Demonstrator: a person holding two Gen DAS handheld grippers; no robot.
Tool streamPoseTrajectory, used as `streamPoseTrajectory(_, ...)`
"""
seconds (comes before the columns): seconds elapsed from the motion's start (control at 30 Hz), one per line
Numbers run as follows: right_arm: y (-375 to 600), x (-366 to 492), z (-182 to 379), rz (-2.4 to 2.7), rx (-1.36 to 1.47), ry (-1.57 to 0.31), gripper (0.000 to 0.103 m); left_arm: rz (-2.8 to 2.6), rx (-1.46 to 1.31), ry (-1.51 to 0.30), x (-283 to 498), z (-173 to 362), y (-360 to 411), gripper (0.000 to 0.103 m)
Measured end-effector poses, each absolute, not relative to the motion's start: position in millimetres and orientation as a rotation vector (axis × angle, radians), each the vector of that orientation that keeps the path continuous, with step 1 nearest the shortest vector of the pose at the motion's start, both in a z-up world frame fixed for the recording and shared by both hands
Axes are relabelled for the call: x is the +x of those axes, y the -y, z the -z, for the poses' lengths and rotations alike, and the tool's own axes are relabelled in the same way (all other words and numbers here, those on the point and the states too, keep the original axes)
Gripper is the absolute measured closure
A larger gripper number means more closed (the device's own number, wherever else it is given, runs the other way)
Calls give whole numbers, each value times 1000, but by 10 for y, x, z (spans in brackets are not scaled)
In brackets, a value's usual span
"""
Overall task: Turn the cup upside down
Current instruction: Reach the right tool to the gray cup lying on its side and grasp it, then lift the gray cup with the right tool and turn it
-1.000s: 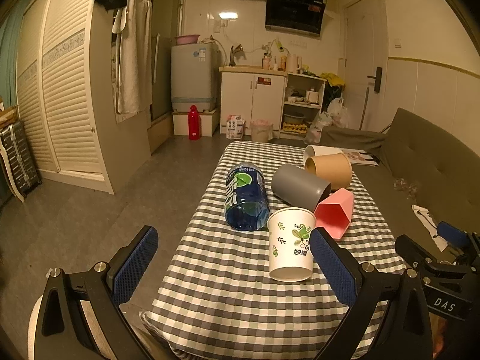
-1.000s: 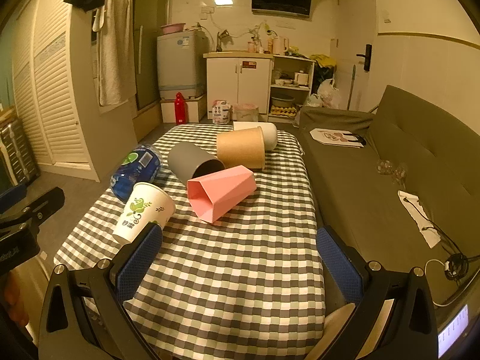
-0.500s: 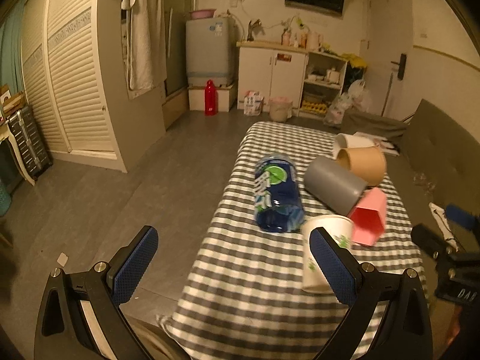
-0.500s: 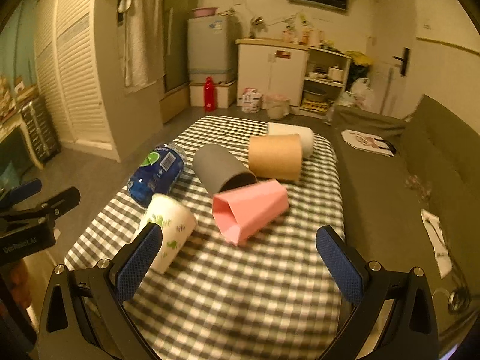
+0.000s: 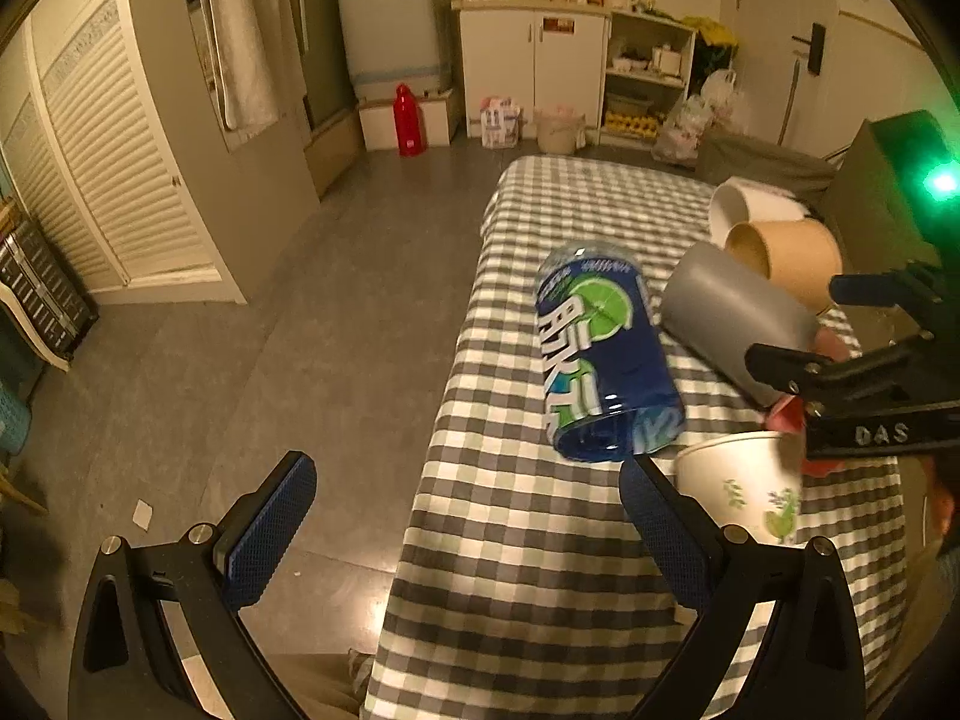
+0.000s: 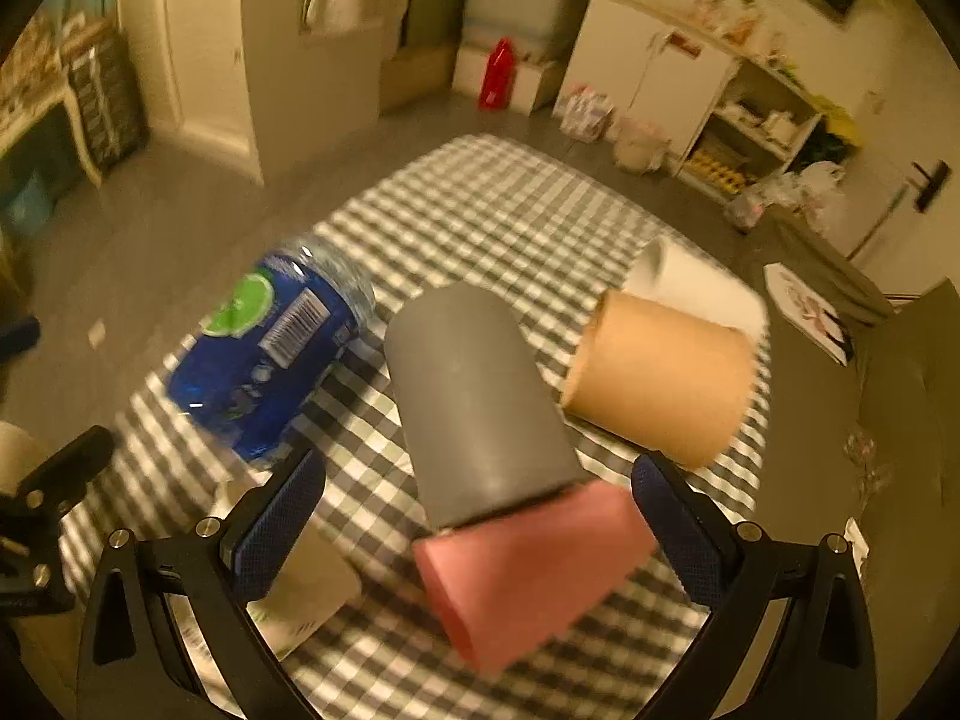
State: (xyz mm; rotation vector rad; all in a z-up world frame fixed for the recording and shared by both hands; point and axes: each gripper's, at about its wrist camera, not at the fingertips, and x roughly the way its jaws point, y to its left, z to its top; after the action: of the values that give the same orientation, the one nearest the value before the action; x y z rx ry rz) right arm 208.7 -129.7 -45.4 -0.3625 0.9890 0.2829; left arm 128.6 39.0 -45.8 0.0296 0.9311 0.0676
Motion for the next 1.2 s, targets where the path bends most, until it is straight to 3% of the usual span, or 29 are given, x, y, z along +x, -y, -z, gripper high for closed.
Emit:
streamPoseTrajectory(0.13, 1232, 2285, 635, -286, -408, -1054, 10, -77, 21, -959, 1359, 560, -465, 0)
streamPoseTrajectory(0.5, 1036, 2615, 936, -260, -545, -1136, 11, -75, 15, -1002, 1457, 705, -583, 0)
streamPoseTrajectory(0.67, 1015, 2714, 1030, -266, -540, -1179, 25, -79, 13, -1001, 1463, 717, -620, 0)
streamPoseTrajectory(0.77, 1003, 2734, 1004, -257, -544, -1176, 27, -84, 8, -994, 1447, 701, -647, 0)
streamPoseTrajectory(1.2, 1134, 2076, -141, -248, -293, -999, 29, -107, -20, -927, 1118, 411, -604, 0)
